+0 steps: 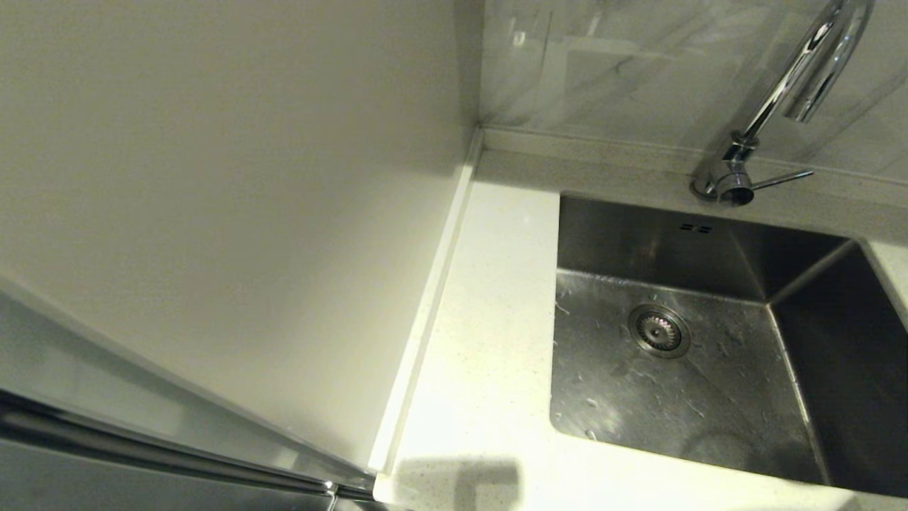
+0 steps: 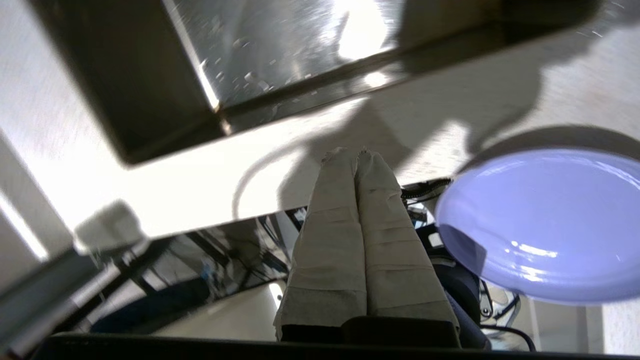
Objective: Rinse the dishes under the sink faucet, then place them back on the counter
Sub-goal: Place the plate on the table
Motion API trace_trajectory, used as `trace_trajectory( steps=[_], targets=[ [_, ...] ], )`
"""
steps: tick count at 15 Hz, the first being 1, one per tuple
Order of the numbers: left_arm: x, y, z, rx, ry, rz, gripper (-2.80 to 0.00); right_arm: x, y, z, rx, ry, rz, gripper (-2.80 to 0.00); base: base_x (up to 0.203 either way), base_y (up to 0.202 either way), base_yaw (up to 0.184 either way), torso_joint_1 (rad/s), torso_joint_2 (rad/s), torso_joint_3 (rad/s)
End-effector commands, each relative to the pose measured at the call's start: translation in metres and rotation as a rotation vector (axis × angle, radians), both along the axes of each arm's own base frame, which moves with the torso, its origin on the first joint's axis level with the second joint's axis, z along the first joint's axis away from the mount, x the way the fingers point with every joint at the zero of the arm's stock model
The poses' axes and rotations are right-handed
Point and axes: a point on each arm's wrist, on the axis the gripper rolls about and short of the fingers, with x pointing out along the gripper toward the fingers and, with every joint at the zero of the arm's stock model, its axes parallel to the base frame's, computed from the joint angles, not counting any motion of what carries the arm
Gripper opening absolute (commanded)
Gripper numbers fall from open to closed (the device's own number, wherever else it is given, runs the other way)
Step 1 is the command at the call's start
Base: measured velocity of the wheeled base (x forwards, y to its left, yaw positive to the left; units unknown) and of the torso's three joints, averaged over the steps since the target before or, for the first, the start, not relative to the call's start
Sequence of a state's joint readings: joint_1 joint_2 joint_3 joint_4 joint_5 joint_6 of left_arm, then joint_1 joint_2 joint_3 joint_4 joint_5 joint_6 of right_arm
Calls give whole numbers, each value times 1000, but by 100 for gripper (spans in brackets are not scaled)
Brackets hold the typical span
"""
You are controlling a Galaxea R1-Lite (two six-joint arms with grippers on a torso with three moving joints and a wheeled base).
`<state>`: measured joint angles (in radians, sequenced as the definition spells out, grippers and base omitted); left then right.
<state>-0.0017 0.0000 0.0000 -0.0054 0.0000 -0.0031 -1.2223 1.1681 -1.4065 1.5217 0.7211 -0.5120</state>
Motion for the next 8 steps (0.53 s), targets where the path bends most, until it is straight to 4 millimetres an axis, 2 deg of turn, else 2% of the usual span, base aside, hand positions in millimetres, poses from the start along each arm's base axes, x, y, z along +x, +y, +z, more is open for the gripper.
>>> trace_trajectory(
  steps=[1,4,6,8],
  targets=[
    [0,0,-1,0,2,0,-280,-3,27,11,-40,-44,126,-280,0,0,0,0,0,0],
    [0,0,-1,0,2,0,-280,-16,56,31,-29,-131,297,-280,0,0,0,0,0,0],
    [0,0,0,0,1,0,-280,-39,73,46,-42,-259,395,-280,0,0,0,0,0,0],
    [0,0,-1,0,2,0,-280,-71,84,57,-96,-416,441,-280,0,0,0,0,0,0]
  ],
)
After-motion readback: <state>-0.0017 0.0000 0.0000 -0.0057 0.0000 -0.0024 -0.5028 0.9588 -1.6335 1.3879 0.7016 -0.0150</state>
